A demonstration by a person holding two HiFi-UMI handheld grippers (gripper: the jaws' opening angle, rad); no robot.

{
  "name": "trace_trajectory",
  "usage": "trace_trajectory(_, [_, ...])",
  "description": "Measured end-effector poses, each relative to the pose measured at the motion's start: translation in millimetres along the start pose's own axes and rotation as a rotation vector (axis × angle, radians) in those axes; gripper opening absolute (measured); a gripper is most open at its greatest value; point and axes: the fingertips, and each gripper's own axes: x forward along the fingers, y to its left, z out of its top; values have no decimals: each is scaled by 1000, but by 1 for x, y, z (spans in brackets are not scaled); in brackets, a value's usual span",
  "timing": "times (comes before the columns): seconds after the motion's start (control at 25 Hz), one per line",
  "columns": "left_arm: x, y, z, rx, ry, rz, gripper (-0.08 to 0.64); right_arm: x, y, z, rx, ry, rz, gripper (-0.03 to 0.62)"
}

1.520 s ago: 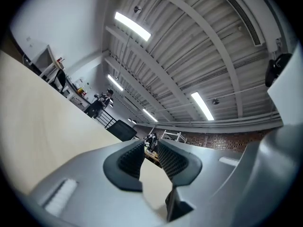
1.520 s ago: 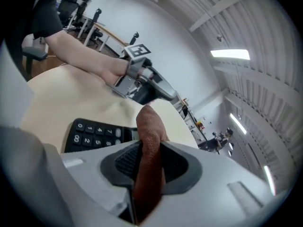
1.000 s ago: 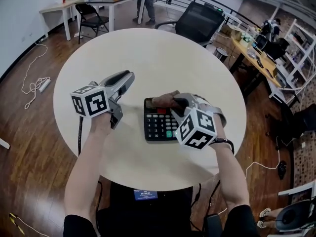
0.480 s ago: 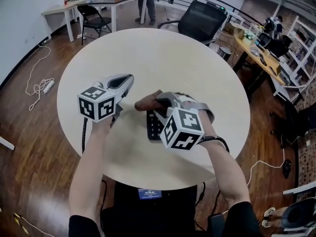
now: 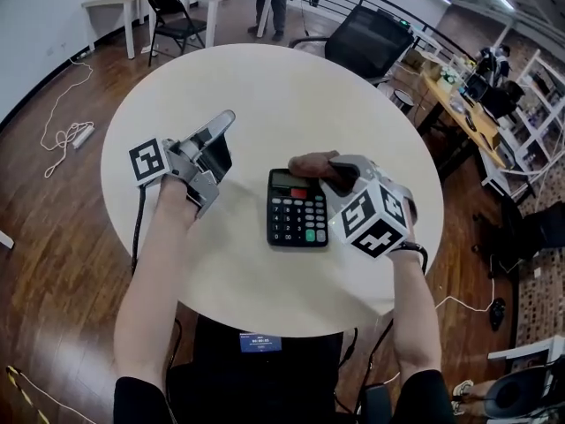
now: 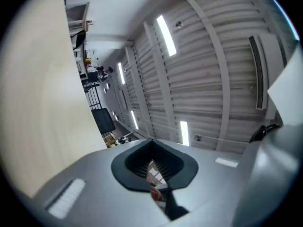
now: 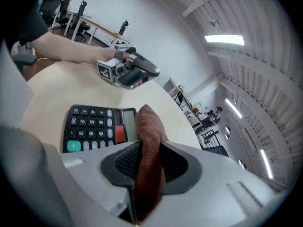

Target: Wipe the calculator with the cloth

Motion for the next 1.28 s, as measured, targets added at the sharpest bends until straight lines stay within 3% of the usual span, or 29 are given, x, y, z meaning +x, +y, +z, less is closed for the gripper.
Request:
trace_trajectory(0.16, [-1, -1, 4, 11, -33, 4, 6, 10, 36, 48, -85, -93, 95, 104])
trace_trajectory(0.32, [-1, -3, 2, 50, -14, 19, 6, 25, 57, 63, -142, -85, 149, 105])
trace_trajectory(0.56, [0, -3, 1, 54, -3, 32, 5, 12, 34, 15, -43, -6, 131, 104])
trace_trajectory(0.8, [1, -4, -1, 51, 15, 34, 5, -7, -6, -47, 45, 128, -17, 104])
trace_trajectory(0.92, [3, -7, -2, 45, 23, 26, 6, -10, -8, -24, 40, 49, -26, 106])
trace_trajectory(1.08, [3, -8, -2, 43, 22, 21, 6, 8, 31, 43, -53, -111, 98, 104])
trace_trajectory(1.2, [3, -7, -2, 46, 19, 14, 6, 26, 48, 62, -147, -91, 134, 104])
trace_trajectory(1.28, [2, -6, -3, 47, 18, 12, 6, 26, 50, 57, -141, -82, 152, 104])
